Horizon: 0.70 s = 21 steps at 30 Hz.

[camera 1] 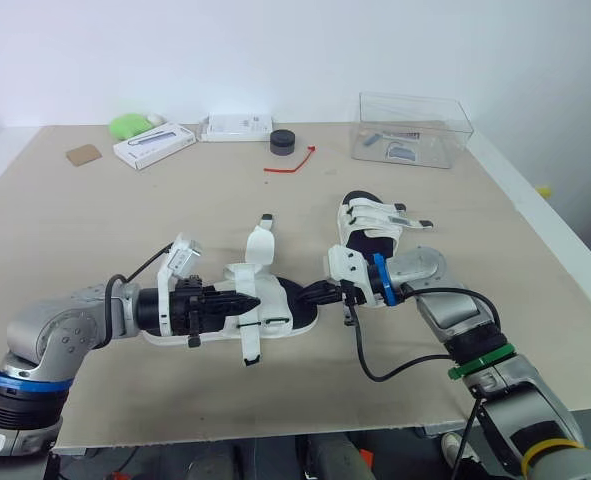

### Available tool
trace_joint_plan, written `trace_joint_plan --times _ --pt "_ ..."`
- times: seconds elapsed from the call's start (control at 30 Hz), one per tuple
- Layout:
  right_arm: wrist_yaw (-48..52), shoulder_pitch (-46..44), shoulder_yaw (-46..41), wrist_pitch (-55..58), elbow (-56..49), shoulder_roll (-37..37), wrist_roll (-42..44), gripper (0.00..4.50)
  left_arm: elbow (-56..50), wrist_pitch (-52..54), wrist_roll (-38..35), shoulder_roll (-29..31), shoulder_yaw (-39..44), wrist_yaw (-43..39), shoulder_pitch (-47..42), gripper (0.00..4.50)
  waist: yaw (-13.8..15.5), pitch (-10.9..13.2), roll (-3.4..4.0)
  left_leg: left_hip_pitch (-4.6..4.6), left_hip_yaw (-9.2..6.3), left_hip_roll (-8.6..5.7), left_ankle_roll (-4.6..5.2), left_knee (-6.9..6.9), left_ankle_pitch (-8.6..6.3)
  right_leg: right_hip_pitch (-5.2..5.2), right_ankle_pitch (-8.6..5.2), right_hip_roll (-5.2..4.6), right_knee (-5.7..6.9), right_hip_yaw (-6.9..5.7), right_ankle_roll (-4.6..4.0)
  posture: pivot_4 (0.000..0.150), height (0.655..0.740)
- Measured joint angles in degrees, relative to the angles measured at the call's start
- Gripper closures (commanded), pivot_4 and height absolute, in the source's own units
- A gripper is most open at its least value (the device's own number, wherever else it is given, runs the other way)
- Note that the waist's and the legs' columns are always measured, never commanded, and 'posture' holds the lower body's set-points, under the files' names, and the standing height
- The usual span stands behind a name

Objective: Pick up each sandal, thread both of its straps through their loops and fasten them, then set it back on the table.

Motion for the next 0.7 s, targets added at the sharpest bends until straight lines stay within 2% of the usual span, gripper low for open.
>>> trace_joint_plan --times 0.07,0.13,0.2,0.27,0.3,0.5,0.57,0.63,0.7 --pt "0.2 0.0 0.0 0.0 -0.1 -0.2 0.0 4.50 -0.7 0.0 0.0 0.1 -0.6 -0.3 1.0 4.44 0.0 0.0 0.00 -0.01 -0.01 -0.01 0.00 0.00 -0.01 0.00 -0.02 -0.02 0.00 0.00 -0.02 0.150 0.7400" --pt "0.3 0.0 0.0 0.0 -0.1 -0.2 0.0 4.50 -1.2 0.0 0.0 0.3 -0.7 -0.4 1.3 4.05 0.0 0.0 -0.01 -0.02 -0.02 -0.01 0.00 0.00 -0.02 0.00 -0.04 -0.02 0.00 0.00 -0.01 0.150 0.7400" --pt "0.3 0.0 0.0 0.0 -0.1 -0.2 0.0 4.50 -1.3 0.9 -0.4 0.5 -0.6 -0.2 1.3 3.51 0.0 0.0 0.00 -0.01 -0.01 -0.02 0.01 0.00 -0.02 0.01 -0.04 -0.03 0.00 0.00 0.01 0.150 0.7400" --pt "0.3 0.0 0.0 0.0 -0.1 -0.1 0.0 4.50 -2.1 2.8 -1.6 2.9 -0.5 -0.6 1.3 2.67 0.0 0.0 -0.03 -0.01 -0.04 -0.01 0.01 -0.01 -0.02 0.00 -0.07 -0.01 0.00 0.00 0.01 0.150 0.7400" --pt "0.3 0.0 0.1 -0.1 0.0 0.0 0.0 4.50 -3.5 2.9 -1.3 7.1 -0.1 -1.9 1.9 2.45 0.0 0.0 -0.03 -0.01 -0.05 -0.01 0.01 -0.02 -0.02 0.00 -0.08 -0.01 0.00 0.00 0.01 0.150 0.7400" --pt "0.3 -0.1 0.1 -0.5 0.3 0.5 -0.1 4.50 -5.7 4.0 -1.9 14.3 4.0 -5.6 3.7 2.45 -0.1 0.0 -0.05 0.01 -0.05 0.02 0.00 -0.08 -0.02 -0.05 -0.16 0.03 0.01 -0.04 -0.06 0.150 0.7400" --pt "0.4 -0.2 0.1 -1.0 0.6 0.6 -0.1 4.50 -7.6 4.3 -2.9 19.7 9.6 -7.9 8.1 2.45 -0.1 0.0 -0.03 0.03 -0.04 0.05 -0.01 -0.11 -0.05 -0.07 -0.26 0.00 0.01 -0.06 -0.14 0.150 0.7400" --pt "0.5 -0.3 0.1 -1.1 0.9 0.6 -0.1 4.50 -8.8 4.8 -3.3 20.1 10.5 -8.2 10.3 2.45 -0.1 0.0 -0.03 0.04 -0.03 0.04 -0.01 -0.11 -0.06 -0.05 -0.35 -0.01 0.02 -0.06 -0.25 0.150 0.7400" --pt "0.4 -0.3 0.2 -1.3 1.0 0.9 -0.1 4.50 -12.7 4.7 -3.9 18.9 11.3 -7.2 16.5 2.45 -0.2 0.0 0.02 0.11 0.10 0.06 -0.02 -0.12 -0.12 -0.06 -0.36 -0.04 0.01 -0.01 -0.28 0.150 0.7400"
